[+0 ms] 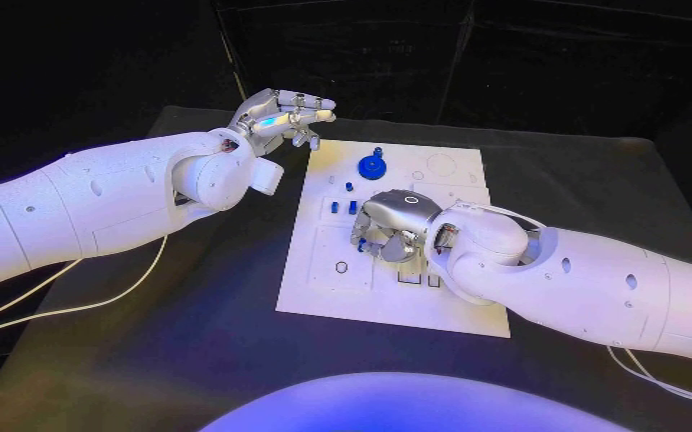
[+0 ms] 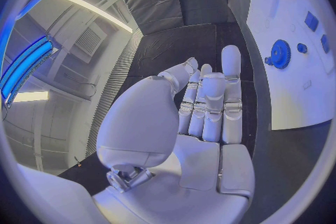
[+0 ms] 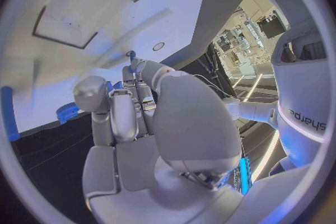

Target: Assemble the parts on the task board

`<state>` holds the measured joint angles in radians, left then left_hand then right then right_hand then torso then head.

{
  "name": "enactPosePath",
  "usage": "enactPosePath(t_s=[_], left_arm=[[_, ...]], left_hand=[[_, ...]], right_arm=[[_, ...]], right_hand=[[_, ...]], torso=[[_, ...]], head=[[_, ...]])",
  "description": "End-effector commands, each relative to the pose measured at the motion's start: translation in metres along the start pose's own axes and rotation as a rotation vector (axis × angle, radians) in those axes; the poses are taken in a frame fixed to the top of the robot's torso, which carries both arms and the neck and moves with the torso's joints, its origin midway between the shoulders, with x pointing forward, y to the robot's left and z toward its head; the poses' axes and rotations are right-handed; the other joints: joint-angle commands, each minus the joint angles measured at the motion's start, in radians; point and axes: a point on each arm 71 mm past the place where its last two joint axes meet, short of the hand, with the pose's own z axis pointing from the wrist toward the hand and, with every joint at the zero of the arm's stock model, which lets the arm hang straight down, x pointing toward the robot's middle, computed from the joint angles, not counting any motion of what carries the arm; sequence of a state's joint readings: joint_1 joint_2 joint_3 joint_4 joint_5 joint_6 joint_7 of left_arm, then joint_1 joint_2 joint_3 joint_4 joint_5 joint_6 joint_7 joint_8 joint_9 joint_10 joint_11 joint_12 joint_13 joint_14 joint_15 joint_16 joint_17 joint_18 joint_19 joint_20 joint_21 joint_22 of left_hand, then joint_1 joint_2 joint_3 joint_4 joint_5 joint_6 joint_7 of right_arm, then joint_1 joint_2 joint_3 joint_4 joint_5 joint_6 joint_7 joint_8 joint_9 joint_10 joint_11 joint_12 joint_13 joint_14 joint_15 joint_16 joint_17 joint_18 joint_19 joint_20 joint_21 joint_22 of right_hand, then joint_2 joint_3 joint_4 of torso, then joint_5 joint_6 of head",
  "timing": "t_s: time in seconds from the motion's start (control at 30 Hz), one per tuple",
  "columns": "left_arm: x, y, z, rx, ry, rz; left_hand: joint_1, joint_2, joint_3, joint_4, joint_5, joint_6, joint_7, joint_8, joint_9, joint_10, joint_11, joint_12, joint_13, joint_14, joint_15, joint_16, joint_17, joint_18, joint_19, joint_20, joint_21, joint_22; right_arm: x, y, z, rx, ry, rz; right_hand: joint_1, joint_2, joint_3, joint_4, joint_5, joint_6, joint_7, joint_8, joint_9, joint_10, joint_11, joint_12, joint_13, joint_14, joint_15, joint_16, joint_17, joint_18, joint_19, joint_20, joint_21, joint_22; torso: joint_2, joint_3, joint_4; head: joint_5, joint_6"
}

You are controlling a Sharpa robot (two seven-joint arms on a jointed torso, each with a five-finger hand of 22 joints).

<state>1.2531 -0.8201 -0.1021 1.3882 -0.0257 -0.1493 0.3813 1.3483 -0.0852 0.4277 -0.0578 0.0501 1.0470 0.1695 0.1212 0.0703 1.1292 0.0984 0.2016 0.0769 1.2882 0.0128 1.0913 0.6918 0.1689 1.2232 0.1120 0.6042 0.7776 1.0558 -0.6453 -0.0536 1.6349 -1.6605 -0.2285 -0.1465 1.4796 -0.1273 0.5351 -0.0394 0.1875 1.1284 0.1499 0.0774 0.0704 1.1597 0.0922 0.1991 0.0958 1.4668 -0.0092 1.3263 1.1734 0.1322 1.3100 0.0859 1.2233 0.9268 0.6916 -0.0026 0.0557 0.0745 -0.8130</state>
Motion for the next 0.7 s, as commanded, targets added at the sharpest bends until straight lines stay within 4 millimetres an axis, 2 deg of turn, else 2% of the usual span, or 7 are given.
enactPosePath(t_s=[0.03,0.7], left_arm=[[0.0012,-0.0017,0.0002,0.010,0.010,-0.008],[0.0007,-0.0016,0.0002,0.009,0.010,-0.007]], left_hand=[[0.000,0.006,-0.005,-0.003,-0.001,-0.005,0.004,0.006,-0.001,-0.003,0.001,0.004,0.001,-0.009,-0.001,-0.006,-0.001,0.013,-0.007,-0.002,-0.004,-0.001],[0.000,0.006,-0.005,-0.003,-0.001,-0.005,0.004,0.006,-0.001,-0.003,0.001,0.004,0.001,-0.009,-0.001,-0.006,-0.001,0.013,-0.007,-0.002,-0.004,-0.001]], right_arm=[[0.0111,-0.0005,-0.0012,0.016,0.059,-0.021],[0.0121,0.0020,-0.0017,0.003,0.059,-0.024]], right_hand=[[-0.011,-0.002,0.004,-0.001,-0.002,-0.002,0.005,-0.004,-0.001,0.020,-0.013,0.004,0.002,0.037,-0.001,0.002,-0.001,-0.011,0.001,0.004,0.003,-0.001],[-0.016,-0.003,0.003,-0.002,-0.003,-0.001,0.005,-0.004,0.000,0.019,-0.013,0.003,0.002,0.037,0.000,0.002,-0.002,-0.011,0.001,0.004,0.004,-0.001]], torso=[[0.000,0.0003,0.0003],[0.000,0.0003,0.0002]], head=[[0.001,-0.001],[0.001,-0.001]])
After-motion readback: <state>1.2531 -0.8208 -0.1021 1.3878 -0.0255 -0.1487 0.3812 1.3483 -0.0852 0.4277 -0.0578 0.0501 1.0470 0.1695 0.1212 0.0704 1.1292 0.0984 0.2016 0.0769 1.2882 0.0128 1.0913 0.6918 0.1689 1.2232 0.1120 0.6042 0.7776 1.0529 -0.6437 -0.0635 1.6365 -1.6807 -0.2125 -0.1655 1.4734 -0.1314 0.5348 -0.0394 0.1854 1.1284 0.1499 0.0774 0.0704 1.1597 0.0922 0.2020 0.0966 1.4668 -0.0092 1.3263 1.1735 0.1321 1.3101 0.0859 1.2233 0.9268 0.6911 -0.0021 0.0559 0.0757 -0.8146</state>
